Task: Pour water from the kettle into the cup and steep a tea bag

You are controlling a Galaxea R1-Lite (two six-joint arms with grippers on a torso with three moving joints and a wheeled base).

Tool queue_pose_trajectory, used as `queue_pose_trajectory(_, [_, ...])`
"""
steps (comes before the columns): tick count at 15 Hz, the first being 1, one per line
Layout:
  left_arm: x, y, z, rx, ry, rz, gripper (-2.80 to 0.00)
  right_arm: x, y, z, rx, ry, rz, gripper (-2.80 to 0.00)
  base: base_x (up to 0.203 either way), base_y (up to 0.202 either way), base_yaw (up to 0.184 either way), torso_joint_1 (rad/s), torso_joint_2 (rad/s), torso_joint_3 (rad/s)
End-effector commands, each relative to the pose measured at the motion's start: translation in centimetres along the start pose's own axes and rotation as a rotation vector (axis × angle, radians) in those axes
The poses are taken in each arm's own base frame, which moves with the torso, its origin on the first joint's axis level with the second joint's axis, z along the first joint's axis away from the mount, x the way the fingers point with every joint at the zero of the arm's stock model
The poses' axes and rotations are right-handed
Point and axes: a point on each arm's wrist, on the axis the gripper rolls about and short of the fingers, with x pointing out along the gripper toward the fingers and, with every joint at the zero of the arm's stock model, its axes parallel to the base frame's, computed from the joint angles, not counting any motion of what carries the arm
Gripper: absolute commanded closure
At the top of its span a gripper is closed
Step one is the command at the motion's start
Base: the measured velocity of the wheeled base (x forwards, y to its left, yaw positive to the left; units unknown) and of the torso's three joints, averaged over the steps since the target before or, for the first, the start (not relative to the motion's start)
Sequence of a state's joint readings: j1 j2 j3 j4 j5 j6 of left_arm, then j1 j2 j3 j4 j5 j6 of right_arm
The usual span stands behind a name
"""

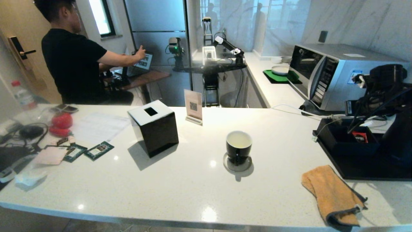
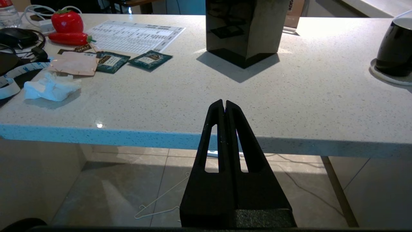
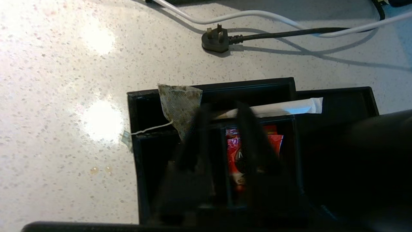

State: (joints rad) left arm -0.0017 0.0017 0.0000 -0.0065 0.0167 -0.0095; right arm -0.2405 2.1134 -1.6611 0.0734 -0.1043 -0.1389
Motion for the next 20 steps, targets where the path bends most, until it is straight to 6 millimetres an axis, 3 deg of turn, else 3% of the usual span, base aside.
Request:
queue_pose_trajectory(1, [0.0, 0.0, 0.0, -0.001, 0.000, 0.000, 0.00, 0.3, -0.2, -0.2, 0.001, 0.006, -0.004, -2.80, 0.000, 0.000, 0.000, 0.000, 0.00, 0.000])
queue_pose_trajectory(20, [0.0, 0.0, 0.0, 0.000, 0.000, 0.000, 0.00, 2.9, 0.8, -1.8, 0.092, 0.046, 0.012, -2.80, 0.000, 0.000, 0.000, 0.000, 0.00, 0.000])
